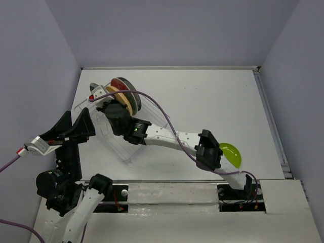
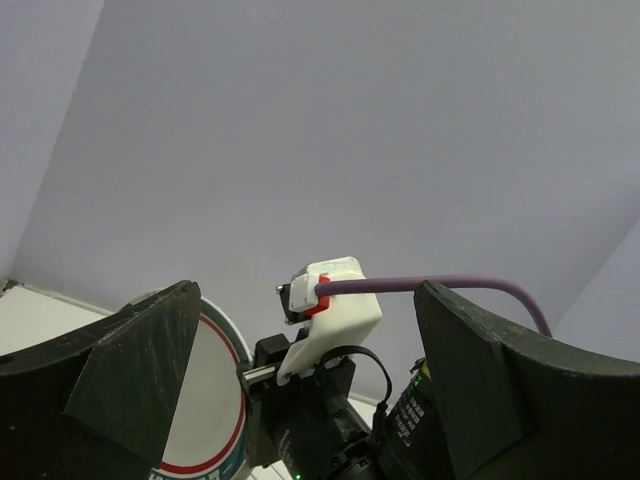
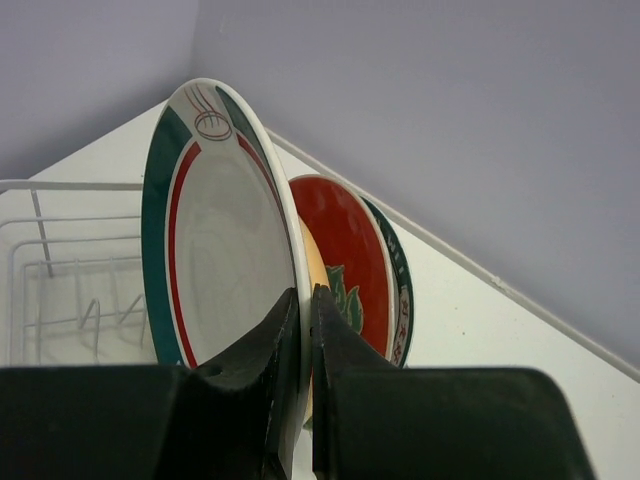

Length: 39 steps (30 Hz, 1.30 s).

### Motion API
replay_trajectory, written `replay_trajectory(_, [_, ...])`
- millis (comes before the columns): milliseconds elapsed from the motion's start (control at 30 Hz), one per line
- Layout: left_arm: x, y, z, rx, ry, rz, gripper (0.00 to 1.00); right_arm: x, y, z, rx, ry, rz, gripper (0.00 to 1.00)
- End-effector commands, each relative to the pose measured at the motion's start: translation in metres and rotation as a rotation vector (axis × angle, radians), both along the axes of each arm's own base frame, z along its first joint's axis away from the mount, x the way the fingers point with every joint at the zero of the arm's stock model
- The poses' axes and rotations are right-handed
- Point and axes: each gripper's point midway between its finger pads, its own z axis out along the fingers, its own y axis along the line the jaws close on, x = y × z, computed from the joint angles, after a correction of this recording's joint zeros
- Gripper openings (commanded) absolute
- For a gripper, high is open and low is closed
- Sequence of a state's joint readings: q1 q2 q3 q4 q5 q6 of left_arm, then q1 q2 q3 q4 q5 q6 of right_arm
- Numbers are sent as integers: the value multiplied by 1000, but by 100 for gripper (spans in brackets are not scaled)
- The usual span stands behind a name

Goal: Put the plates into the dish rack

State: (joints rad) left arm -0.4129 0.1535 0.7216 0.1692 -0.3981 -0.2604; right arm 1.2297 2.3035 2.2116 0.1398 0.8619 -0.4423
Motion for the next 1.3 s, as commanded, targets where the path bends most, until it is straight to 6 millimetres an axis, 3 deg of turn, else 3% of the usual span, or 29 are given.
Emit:
replay_trajectory(0, [-7, 3, 18, -28, -63, 0, 99, 13, -11, 11, -11, -51, -89, 7])
replay_trajectory(167, [-10, 6, 18, -34, -72, 9, 99, 6, 3, -35, -93, -4, -71, 7])
replay_trajectory(300, [-11, 6, 17, -30, -72, 9, 99, 8, 10, -49, -108, 13, -72, 7])
replay_trajectory(533, [-10, 5, 15, -28, -70, 7, 99, 6, 20, -41, -87, 3, -75, 7])
replay_trajectory(667, [-10, 5, 15, -29, -70, 4, 99, 12, 6, -31, -80, -47, -181, 7])
replay_trajectory(700, [-9, 4, 15, -29, -70, 2, 99, 13, 1, -19, -59, -71, -209, 7])
replay_trajectory(833, [-1, -3, 15, -15, -53, -19, 99, 9, -6, -23, -57, -93, -257, 7])
replay_trajectory(1067, [-2, -1, 13, -19, -51, -10, 99, 7, 14, -52, -27, -31, -164, 7])
replay_trajectory(1100, [-3, -1, 14, -20, -53, -11, 99, 6, 13, -47, -10, -27, -157, 7])
replay_trajectory(1133, [-3, 0, 14, -20, -54, -7, 99, 5, 13, -44, 1, -22, -150, 14])
replay_trajectory(1167, [-4, 1, 15, -23, -57, -4, 99, 3, 15, -48, 13, -3, -132, 35])
replay_trajectory(1200, [-5, 1, 15, -21, -57, -3, 99, 2, 14, -44, 30, 8, -119, 47])
replay_trajectory(1233, [-6, 3, 16, -28, -58, 4, 99, -2, 10, -28, 59, 19, -101, 56])
replay_trajectory(1267, [-6, 4, 17, -28, -55, 9, 99, -6, 12, -23, 126, 59, -76, 66])
